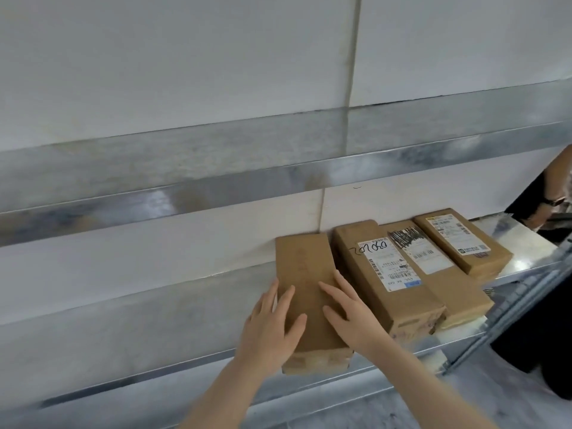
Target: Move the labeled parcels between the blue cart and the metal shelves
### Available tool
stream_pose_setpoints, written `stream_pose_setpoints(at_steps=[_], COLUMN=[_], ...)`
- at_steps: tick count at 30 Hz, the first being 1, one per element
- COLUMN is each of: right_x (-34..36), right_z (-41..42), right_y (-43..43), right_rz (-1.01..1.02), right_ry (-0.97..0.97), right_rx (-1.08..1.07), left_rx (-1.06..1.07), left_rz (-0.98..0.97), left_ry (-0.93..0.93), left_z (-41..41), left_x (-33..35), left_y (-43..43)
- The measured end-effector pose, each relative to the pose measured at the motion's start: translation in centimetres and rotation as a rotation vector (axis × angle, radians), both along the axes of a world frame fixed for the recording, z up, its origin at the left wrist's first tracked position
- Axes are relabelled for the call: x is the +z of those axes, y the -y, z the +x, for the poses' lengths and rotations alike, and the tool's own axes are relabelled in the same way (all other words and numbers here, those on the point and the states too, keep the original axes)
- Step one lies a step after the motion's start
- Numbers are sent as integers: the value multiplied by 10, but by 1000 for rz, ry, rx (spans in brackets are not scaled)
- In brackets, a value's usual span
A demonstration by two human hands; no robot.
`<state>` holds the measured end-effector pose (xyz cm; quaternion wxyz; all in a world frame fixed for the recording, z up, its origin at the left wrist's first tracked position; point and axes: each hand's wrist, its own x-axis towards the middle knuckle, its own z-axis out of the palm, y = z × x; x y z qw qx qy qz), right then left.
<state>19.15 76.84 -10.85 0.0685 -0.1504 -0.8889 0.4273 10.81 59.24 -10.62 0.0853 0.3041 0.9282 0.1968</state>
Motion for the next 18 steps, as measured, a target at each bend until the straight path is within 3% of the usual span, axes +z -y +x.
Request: stream_pose_setpoints(at_steps=[7,13,18], right_x=[-6,-6,3], right_z=[-1,1,-13], right_y=[7,20,65], right_rz=[-273,-331,-361], right_ry=[-6,-54,-86], right_rx=[-44,-30,102], left_rx=[15,35,127], left_rz=[312,382,454], left_ry=[251,258,248], left_z=[-5,-2,3], left_x=[-15,-23,-7], left_y=[-8,-2,56])
